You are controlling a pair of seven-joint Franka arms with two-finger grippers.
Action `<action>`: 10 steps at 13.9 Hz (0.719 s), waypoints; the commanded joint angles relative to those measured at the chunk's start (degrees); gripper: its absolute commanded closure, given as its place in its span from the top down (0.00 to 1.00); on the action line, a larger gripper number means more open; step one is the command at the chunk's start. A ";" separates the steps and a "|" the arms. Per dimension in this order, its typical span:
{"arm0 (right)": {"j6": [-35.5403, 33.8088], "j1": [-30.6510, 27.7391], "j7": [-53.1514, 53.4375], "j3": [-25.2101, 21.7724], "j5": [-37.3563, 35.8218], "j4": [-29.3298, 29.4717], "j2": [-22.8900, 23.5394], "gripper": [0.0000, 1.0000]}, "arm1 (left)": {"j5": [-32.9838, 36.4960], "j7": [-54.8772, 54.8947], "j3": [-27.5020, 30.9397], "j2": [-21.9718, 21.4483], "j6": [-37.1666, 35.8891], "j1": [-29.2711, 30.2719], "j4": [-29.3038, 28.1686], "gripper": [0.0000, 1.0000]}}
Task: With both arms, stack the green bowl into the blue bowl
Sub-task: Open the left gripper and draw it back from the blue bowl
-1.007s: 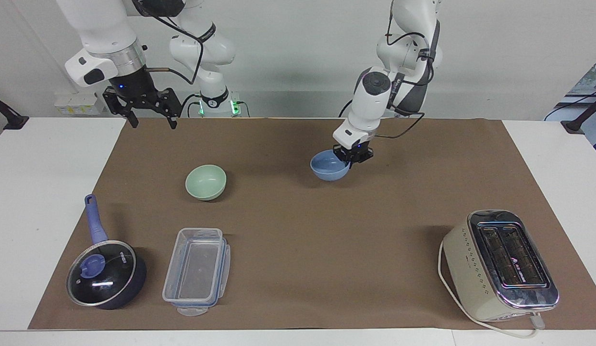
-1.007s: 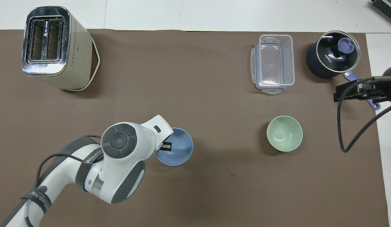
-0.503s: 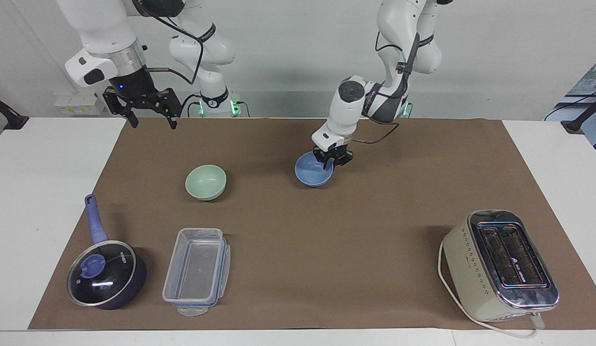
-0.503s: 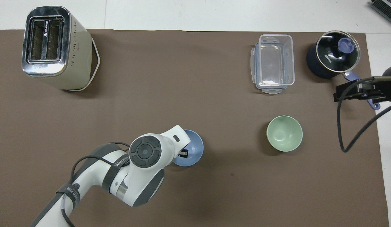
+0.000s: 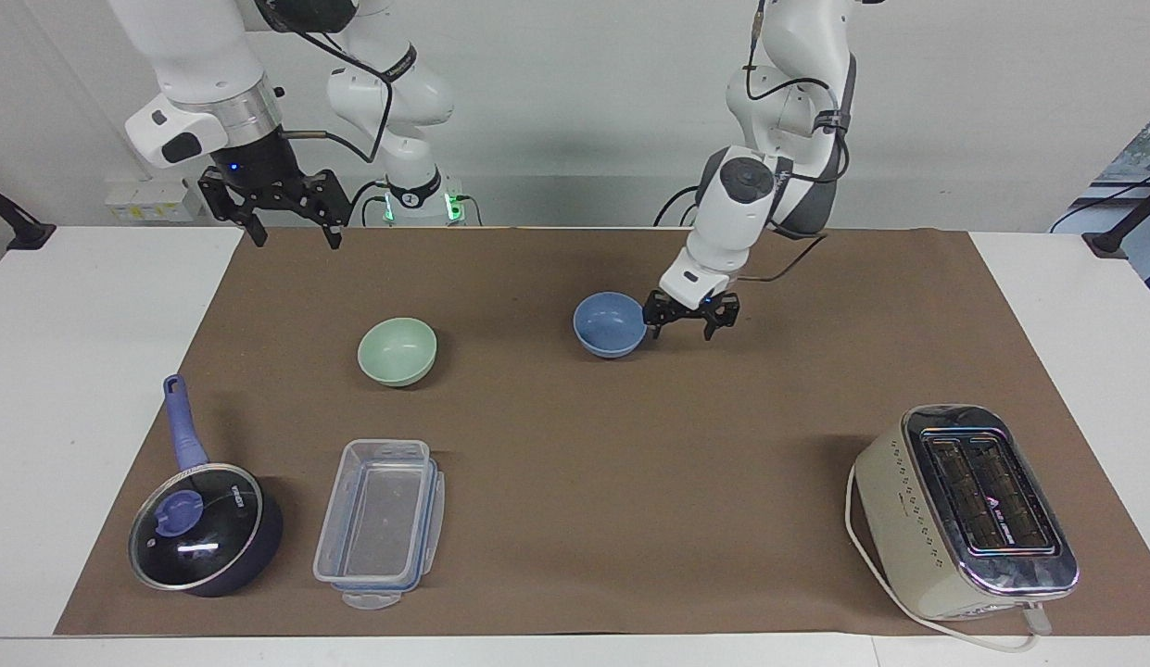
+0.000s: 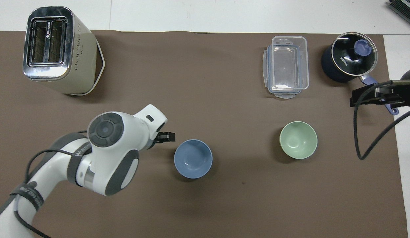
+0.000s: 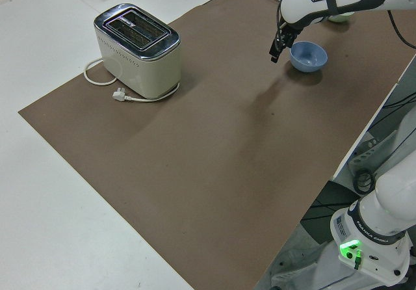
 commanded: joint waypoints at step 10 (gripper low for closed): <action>9.22 -1.34 -1.00 0.22 1.15 -13.98 -6.21 1.00 | 1.23 24.85 -0.12 -0.54 -23.88 22.30 20.35 1.00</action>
